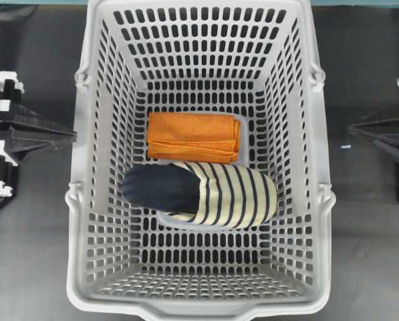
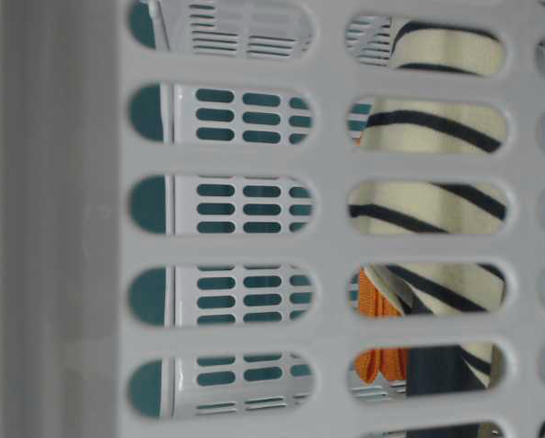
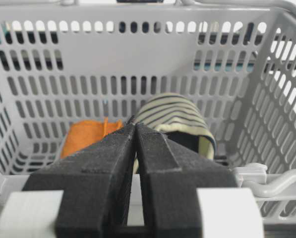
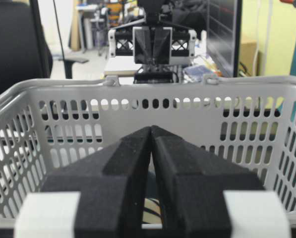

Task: Pick up the slipper from the shopping basket with the left arm.
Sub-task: 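Move the left gripper over the navy-striped cream slipper in the basket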

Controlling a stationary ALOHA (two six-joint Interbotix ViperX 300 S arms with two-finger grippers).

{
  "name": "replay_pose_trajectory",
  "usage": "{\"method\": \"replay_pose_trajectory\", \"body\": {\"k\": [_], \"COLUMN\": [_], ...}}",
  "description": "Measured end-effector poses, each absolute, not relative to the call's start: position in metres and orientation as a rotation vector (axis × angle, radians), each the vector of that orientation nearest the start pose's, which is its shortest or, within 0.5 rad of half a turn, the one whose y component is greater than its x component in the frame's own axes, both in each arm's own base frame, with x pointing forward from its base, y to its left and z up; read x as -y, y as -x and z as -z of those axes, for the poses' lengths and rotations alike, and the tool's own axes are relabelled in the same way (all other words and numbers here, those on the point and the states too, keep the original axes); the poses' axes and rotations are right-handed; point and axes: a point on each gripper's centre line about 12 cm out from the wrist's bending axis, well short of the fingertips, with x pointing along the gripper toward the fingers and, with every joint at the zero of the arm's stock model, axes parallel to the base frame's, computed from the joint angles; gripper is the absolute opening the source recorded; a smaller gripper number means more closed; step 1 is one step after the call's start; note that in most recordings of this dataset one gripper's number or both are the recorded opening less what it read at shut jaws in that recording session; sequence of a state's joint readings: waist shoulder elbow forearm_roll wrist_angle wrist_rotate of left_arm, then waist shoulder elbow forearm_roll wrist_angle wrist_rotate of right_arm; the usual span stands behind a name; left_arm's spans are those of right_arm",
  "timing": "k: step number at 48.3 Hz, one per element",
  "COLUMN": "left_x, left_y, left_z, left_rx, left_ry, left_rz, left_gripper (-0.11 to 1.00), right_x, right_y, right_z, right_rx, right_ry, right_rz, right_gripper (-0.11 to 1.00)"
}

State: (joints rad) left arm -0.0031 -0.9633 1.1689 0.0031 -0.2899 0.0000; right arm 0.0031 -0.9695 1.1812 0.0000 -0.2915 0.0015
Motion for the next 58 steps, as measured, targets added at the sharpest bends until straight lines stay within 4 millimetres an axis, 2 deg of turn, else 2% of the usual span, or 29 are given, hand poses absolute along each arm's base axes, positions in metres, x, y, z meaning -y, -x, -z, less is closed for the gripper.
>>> {"method": "replay_pose_trajectory", "body": {"k": [3, 11, 15, 22, 28, 36, 44, 50, 58], "left_x": [0.001, 0.001, 0.001, 0.001, 0.003, 0.015, 0.029, 0.035, 0.045], "left_y": [-0.200, -0.210, -0.219, -0.244, -0.277, -0.326, -0.372, -0.397, -0.424], "left_z": [-0.299, -0.351, -0.366, -0.387, -0.400, -0.396, -0.372, -0.362, -0.337], "left_rx": [0.077, 0.032, -0.054, -0.227, -0.339, -0.489, -0.701, -0.811, -0.937], "left_ry": [-0.007, -0.031, -0.025, -0.008, -0.005, -0.013, -0.031, -0.036, -0.041], "left_rz": [0.006, 0.006, 0.003, -0.003, -0.001, 0.029, 0.051, 0.054, 0.059], "left_gripper": [0.02, 0.00, 0.00, 0.00, 0.00, 0.00, 0.00, 0.00, 0.00], "right_x": [0.000, -0.003, -0.004, -0.003, -0.003, -0.003, -0.004, -0.003, -0.004], "right_y": [-0.197, -0.194, -0.192, -0.187, -0.183, -0.180, -0.179, -0.179, -0.178], "right_z": [-0.292, -0.293, -0.293, -0.293, -0.293, -0.294, -0.293, -0.292, -0.292], "right_rx": [0.078, 0.078, 0.073, 0.053, 0.035, 0.035, 0.033, 0.030, 0.030], "right_ry": [-0.005, -0.040, -0.059, -0.071, -0.071, -0.072, -0.072, -0.074, -0.074], "right_rz": [-0.002, -0.018, -0.021, -0.019, -0.019, -0.019, -0.021, -0.019, -0.024], "right_gripper": [0.00, 0.00, 0.00, 0.00, 0.00, 0.00, 0.00, 0.00, 0.00]}}
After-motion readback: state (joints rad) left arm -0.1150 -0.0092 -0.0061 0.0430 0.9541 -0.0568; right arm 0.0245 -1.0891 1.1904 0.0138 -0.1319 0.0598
